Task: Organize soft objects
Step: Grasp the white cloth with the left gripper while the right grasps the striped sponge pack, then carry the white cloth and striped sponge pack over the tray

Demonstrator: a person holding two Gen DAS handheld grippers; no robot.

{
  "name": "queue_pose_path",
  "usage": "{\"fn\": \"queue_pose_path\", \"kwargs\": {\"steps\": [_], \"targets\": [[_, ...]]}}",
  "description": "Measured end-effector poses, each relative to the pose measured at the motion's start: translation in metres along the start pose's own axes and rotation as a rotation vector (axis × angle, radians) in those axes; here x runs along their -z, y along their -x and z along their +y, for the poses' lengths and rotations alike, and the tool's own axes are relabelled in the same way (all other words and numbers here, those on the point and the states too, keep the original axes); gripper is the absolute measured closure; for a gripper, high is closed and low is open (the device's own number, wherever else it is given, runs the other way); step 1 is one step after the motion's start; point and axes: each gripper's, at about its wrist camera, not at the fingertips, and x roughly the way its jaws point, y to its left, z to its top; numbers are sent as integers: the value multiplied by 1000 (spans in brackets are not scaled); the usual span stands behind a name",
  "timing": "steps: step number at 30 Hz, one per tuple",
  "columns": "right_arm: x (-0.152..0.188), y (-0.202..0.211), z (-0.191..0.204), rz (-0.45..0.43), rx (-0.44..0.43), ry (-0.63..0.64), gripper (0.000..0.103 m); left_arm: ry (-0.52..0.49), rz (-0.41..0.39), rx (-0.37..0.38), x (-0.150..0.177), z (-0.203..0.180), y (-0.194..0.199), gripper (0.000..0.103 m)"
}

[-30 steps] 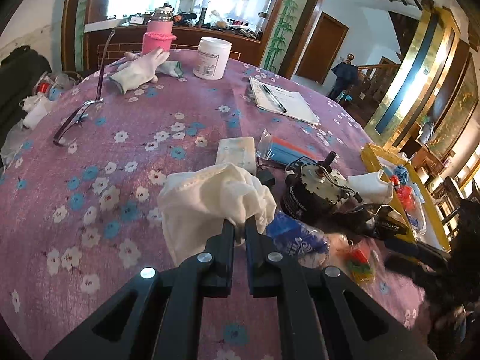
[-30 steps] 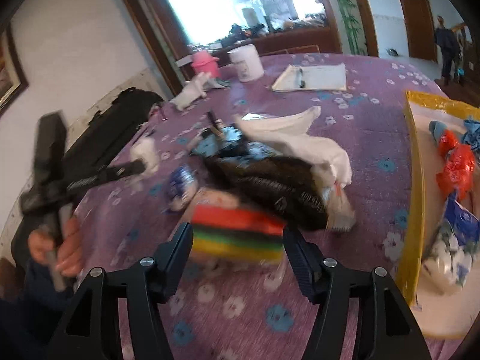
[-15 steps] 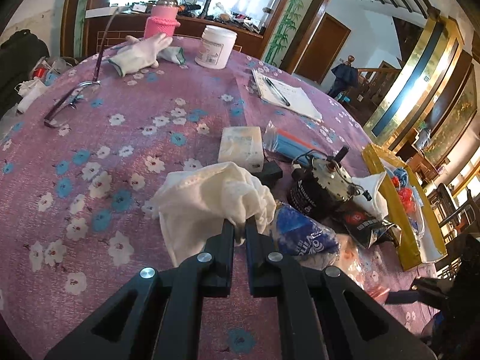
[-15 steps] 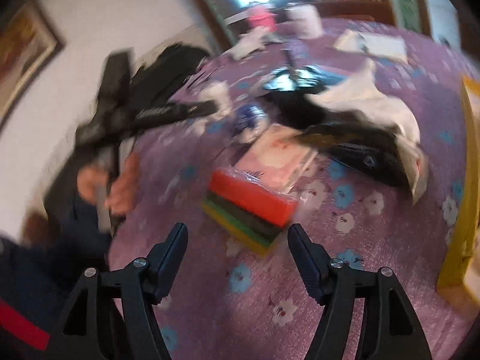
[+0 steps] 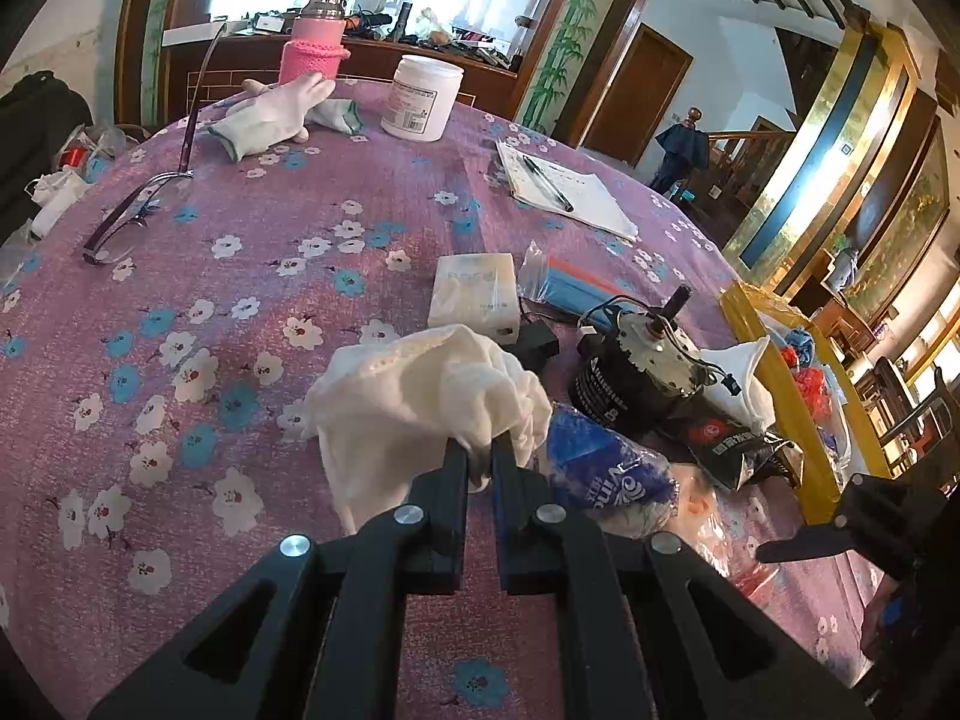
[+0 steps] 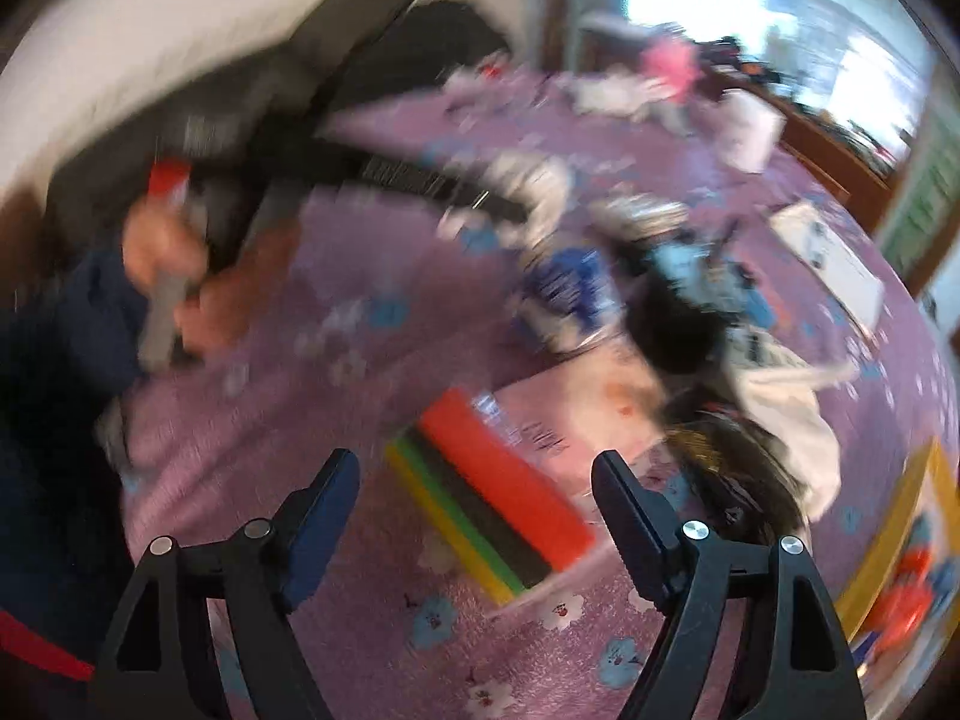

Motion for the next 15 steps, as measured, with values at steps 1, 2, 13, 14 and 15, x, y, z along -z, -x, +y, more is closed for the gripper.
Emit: {"fn": "queue_pose_path", "kwargs": {"steps": [1,2,13,14,15], "targets": [[0,-6,4,36,17,34,19,-1,0,-1,0,0,0,96],[1,-11,8,59,20,57,19,-2,0,-2,0,0,0,96],[47,27,-27,-193,1,-404,59,-36,-15,-3,1,-7,2,96],[55,33,-33,-242,-22,-476,59,-42,-17,0,1,-9,3,96],[61,36,-36,-277,-23,-524,60,-46,-19,3,1,-10,3,96]]}}
